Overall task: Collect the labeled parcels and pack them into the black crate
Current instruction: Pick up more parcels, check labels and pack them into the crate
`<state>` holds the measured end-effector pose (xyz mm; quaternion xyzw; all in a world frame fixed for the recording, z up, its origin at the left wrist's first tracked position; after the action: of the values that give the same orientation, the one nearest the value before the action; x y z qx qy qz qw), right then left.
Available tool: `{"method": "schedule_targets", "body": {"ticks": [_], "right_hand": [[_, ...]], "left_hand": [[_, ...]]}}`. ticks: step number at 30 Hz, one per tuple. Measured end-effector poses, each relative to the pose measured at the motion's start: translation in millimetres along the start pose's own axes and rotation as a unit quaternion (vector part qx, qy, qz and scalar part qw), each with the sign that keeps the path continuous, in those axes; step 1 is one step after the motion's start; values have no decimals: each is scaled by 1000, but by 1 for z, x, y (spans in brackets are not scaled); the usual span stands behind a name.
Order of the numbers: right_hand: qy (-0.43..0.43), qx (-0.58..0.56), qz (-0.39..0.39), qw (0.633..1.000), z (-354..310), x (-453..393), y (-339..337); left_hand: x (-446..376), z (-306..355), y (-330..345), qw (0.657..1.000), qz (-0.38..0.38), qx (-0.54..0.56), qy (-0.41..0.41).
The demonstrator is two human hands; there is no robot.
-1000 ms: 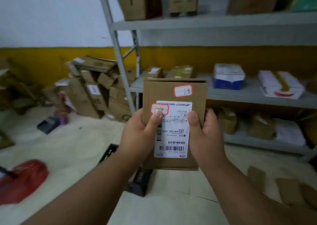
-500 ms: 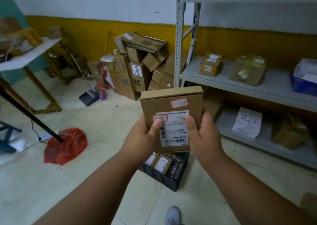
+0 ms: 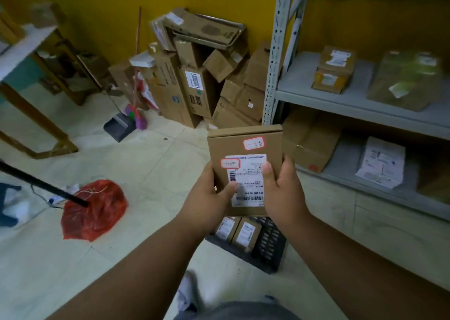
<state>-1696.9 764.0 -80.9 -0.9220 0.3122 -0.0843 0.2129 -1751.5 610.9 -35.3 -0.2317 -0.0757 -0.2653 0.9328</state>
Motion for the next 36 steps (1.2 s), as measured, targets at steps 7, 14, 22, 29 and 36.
{"method": "schedule_targets", "body": {"ticks": [7,14,22,29,36], "right_hand": [[153,94,97,979,54,-55,58],[316,105,141,932,158,-97,151],[413,71,80,904,356,-117,282],[463,128,14,877,504,-92,375],[476,147,-42,866,600,-113,437]], "left_hand": [[-133,-65,-10,984,-124,-124,7],[-262,-171,27,965,-223,-135,-31],[-312,-384,107,945,-263,-192,-40],[-329,-549,158,933,-263,-214,-123],[-367,-650,203,877,-302,-334,-170]]}}
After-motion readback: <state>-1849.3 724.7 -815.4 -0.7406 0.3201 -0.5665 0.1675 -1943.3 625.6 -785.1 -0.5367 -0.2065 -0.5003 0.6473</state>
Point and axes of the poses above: each hand's wrist, its own x-axis away from the middle knuckle, its own y-axis out of the palm, z = x × y, the point moved 3 cm from there along -x, towards the middle knuckle, and after that the axes turned 2 degrees about -z, right-handed, at the moved point
